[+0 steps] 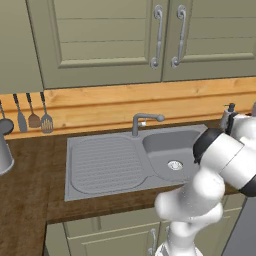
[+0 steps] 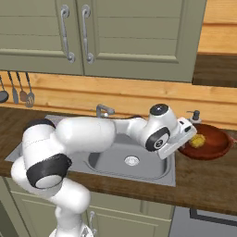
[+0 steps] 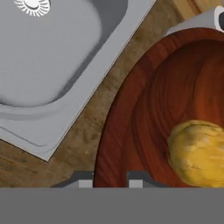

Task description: Pick the squash from the sink and place it in the bowl. Then pick the bowl and place it in the microwave. Then close the microwave door and press the start button.

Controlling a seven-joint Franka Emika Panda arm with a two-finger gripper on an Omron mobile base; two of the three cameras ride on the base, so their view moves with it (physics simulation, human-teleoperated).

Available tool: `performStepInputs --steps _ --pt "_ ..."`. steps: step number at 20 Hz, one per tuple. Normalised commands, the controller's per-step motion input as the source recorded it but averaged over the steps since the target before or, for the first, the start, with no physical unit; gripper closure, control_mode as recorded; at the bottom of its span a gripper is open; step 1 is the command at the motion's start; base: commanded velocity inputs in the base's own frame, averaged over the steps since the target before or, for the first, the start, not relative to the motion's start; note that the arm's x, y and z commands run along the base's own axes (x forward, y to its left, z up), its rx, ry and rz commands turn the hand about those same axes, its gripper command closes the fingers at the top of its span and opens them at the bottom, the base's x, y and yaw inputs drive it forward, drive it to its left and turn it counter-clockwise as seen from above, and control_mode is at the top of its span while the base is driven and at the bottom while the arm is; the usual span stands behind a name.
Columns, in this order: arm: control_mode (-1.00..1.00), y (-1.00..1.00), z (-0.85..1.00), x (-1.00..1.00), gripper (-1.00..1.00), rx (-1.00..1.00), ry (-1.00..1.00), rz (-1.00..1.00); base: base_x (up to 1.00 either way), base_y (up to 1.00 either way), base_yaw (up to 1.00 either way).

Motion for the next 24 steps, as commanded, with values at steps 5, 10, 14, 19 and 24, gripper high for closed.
performStepInputs --steps 5,10,14,19,24 --pt "-1.00 0.43 0.68 -0.41 1.00 0.00 0.09 0.44 0.00 0.00 0.00" --pt "-1.00 0.54 0.45 -0.52 1.00 0.00 -0.01 0.40 0.00 0.00 0.00" --pt "-1.00 0.76 0.22 -0.58 1.00 -0.05 -0.07 0.35 0.00 0.00 0.00" --pt "-1.00 0.86 0.43 -0.38 1.00 -0.07 0.00 0.28 0.00 0.00 0.00" --pt "-1.00 0.96 0.50 -0.16 1.00 0.00 0.05 0.25 0.00 0.00 0.00"
